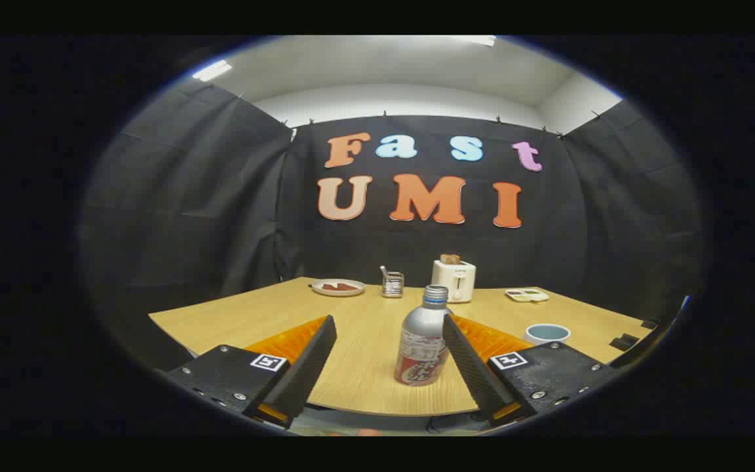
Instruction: Take the bottle from table, then pour the juice into the cup, finally place the bottle on the coaster
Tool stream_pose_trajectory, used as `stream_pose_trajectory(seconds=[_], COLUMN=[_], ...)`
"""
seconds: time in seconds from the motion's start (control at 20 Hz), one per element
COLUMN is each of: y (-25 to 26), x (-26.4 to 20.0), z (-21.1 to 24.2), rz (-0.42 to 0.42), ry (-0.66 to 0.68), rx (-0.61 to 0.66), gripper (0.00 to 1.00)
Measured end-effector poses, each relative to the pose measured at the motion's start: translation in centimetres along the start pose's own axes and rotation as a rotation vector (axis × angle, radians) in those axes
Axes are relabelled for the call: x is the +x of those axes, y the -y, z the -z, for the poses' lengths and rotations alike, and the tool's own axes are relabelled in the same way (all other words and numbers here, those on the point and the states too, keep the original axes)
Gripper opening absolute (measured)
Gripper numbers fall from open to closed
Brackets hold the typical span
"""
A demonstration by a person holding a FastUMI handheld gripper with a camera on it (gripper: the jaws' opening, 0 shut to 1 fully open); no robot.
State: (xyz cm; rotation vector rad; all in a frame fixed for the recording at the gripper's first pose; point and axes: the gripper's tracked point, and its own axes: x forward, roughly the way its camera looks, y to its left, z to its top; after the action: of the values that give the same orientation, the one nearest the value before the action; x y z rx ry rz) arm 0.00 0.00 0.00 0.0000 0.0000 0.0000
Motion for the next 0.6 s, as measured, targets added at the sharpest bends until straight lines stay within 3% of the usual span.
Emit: stream_pose_trajectory(seconds=[0.1,0.2,0.6], y=[-0.5,-2.3,-0.8], x=[-0.1,-0.1,-0.2], z=[-0.4,-0.4,0.1], rz=[-0.005,-0.063,-0.027], ry=[0.012,0.02,0.001], rx=[-0.068,-0.012,0.046], gripper=[0.97,0.97,0.98])
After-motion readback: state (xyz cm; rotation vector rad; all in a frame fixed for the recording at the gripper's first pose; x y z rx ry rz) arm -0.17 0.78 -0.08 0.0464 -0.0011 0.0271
